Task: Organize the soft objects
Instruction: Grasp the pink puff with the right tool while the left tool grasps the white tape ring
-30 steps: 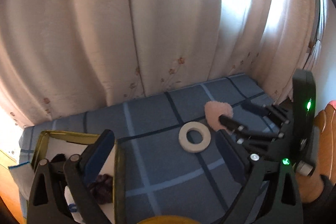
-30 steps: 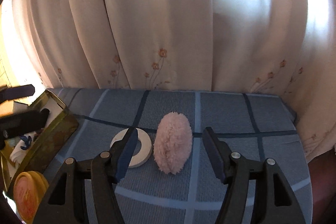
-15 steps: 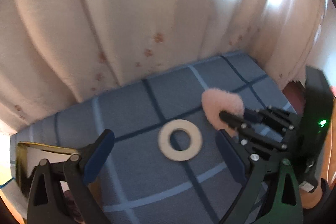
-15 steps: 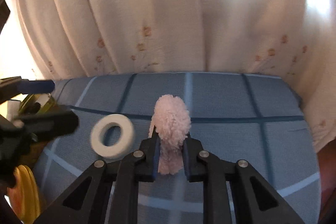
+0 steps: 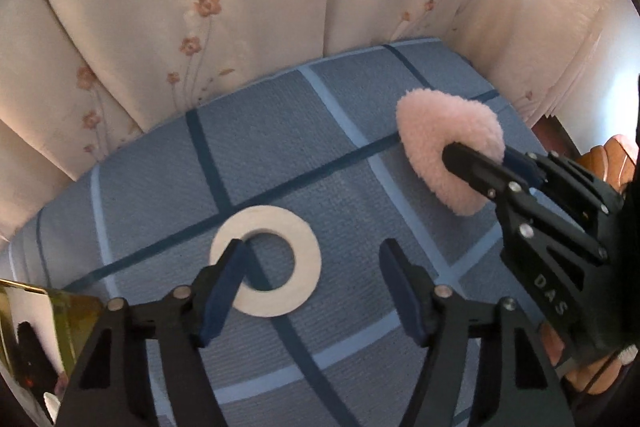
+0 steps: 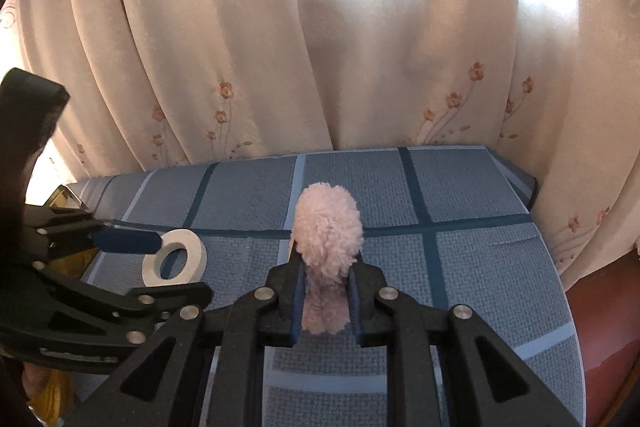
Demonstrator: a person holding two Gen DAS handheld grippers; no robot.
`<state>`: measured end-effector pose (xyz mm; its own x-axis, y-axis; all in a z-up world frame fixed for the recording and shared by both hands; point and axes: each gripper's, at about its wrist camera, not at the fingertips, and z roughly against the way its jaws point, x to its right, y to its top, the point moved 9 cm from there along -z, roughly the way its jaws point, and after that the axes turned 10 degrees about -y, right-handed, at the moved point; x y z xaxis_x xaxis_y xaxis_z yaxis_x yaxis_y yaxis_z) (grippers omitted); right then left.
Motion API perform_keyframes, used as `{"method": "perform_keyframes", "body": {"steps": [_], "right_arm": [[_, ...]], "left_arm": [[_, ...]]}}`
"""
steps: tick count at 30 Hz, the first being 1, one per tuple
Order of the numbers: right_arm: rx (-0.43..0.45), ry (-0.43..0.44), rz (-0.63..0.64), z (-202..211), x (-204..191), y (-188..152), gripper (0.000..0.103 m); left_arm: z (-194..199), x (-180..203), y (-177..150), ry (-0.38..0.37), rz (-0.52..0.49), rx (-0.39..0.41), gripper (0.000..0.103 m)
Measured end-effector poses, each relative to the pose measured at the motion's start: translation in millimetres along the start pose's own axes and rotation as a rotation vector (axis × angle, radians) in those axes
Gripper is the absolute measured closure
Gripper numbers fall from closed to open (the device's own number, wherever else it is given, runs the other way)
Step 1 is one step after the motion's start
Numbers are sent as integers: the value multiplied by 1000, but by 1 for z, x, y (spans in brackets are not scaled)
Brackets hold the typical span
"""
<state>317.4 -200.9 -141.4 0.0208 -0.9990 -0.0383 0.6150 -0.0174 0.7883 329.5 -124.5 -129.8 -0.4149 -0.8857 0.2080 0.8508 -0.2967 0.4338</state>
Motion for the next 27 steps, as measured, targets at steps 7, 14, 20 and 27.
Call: {"method": "perform_keyframes", "body": {"steps": [7, 14, 20, 27], "right_arm": [[10, 1, -17, 0, 1, 0, 83], [26, -4, -32, 5, 2, -2, 83], [63, -6, -21, 13, -3, -2, 83], [100, 28, -10, 30, -18, -5, 83]], "left_arm": [[-18, 4, 3, -12, 29, -24, 53], [-17, 3, 6, 30, 35, 8, 84], [-8, 7, 5, 45, -5, 28, 89], [36, 25, 2, -14, 35, 191, 89]]}}
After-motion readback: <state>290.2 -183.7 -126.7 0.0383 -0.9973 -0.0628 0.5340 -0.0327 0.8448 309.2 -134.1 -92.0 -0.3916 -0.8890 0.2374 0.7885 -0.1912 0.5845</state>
